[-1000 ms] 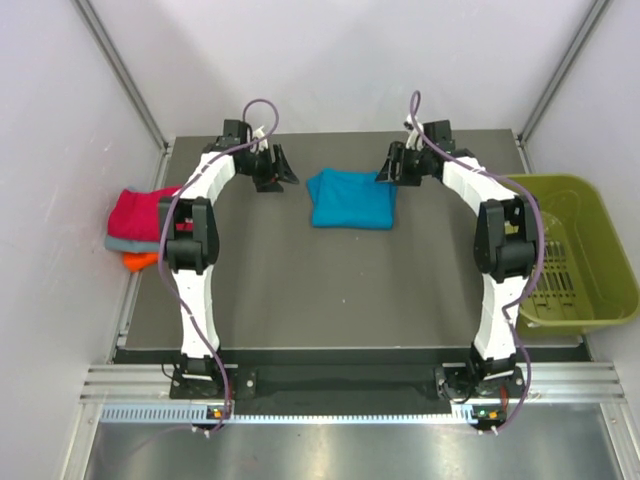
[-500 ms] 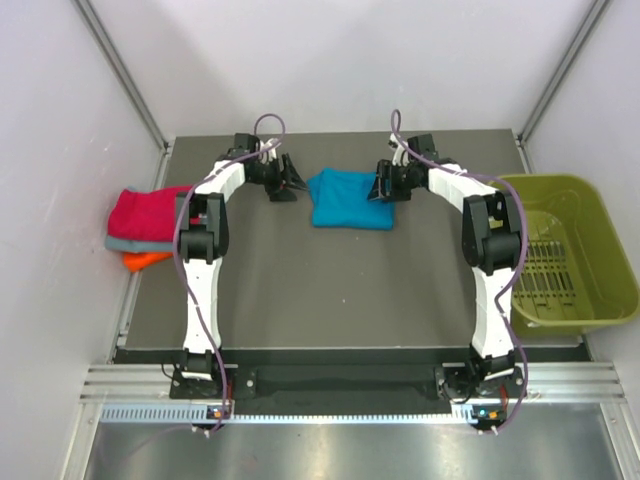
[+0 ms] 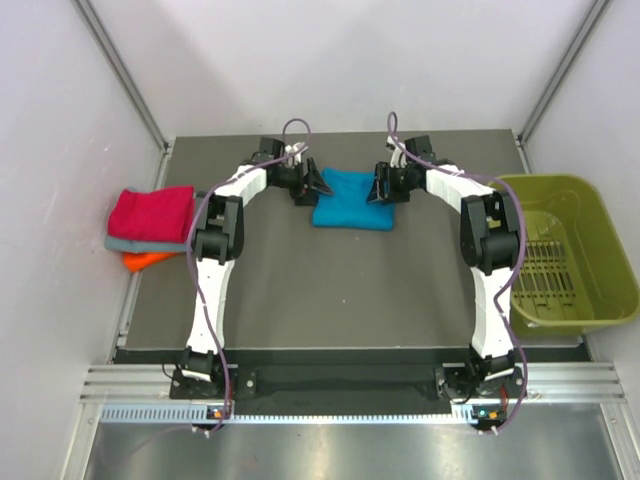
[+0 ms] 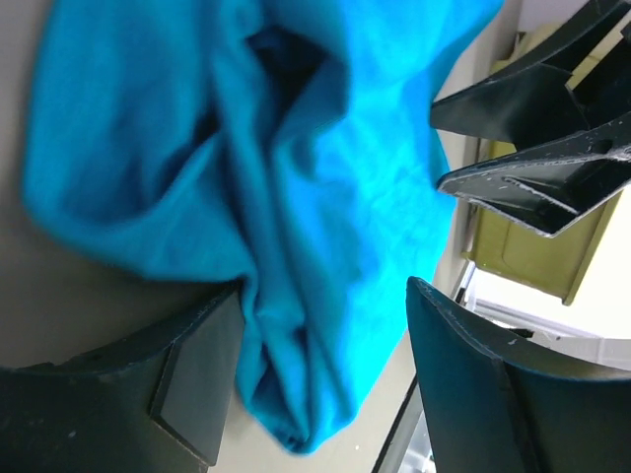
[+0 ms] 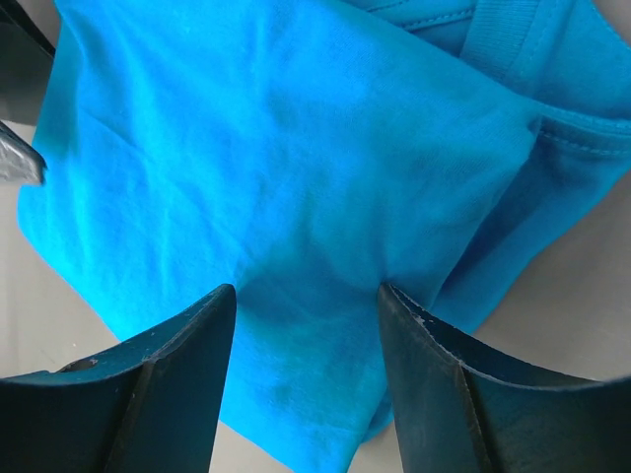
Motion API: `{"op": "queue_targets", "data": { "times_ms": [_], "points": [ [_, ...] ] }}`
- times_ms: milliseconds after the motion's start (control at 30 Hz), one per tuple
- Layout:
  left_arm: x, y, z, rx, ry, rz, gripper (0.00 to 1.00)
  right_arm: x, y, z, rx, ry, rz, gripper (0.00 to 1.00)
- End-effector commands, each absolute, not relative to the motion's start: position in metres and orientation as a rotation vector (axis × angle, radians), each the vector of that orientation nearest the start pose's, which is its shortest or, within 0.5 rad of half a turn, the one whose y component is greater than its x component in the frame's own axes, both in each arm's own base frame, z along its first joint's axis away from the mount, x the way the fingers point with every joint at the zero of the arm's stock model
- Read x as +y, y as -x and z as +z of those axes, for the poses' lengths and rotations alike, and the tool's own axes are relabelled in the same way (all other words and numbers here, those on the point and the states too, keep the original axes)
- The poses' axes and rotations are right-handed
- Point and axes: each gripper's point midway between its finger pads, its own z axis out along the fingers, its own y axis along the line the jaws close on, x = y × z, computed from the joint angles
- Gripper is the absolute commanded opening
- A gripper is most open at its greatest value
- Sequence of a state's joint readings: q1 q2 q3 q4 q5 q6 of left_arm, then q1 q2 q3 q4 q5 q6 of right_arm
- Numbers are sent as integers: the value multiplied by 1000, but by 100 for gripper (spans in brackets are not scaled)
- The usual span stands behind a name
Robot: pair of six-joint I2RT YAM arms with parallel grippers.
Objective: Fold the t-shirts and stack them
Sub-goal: Neatly place the folded tshirt to the corner
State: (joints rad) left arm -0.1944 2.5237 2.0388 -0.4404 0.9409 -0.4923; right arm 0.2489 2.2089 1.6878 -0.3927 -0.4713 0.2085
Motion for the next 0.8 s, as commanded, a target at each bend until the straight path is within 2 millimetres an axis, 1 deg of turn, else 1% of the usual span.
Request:
{"op": "queue_targets", "data": {
  "times_ms": [0,100,167,233,267,400,467,533,600,667,733,767],
  "points": [
    [-263,-507,17,2555,-41,-1405,72,224,-495,59,2447,305,766,60],
    [-269,-505,12,2562,-53,-1411,71,223,-494,59,2448,307,762,60],
    [-274,-504,9,2565,-61,-1409,68,223,-493,59,2449,308,761,59],
    [-278,-504,9,2562,-69,-1413,63,222,-492,59,2449,306,760,59],
    [-278,-503,7,2565,-70,-1414,55,222,-492,58,2452,308,760,60],
    [-283,-499,4,2578,-70,-1416,46,221,-491,59,2452,308,755,59],
    [-285,-498,3,2581,-73,-1416,45,222,-490,59,2452,312,755,60],
    [-287,-496,6,2571,-89,-1436,27,221,-491,60,2450,311,750,60],
    [-287,-494,8,2570,-88,-1441,8,220,-493,67,2436,314,742,60],
    [-286,-494,16,2562,-94,-1446,1,220,-497,76,2411,328,729,59],
    [-281,-494,28,2553,-100,-1435,0,216,-503,95,2368,345,694,59],
    [-280,-494,32,2551,-108,-1431,0,215,-508,107,2339,351,680,60]
  ]
}}
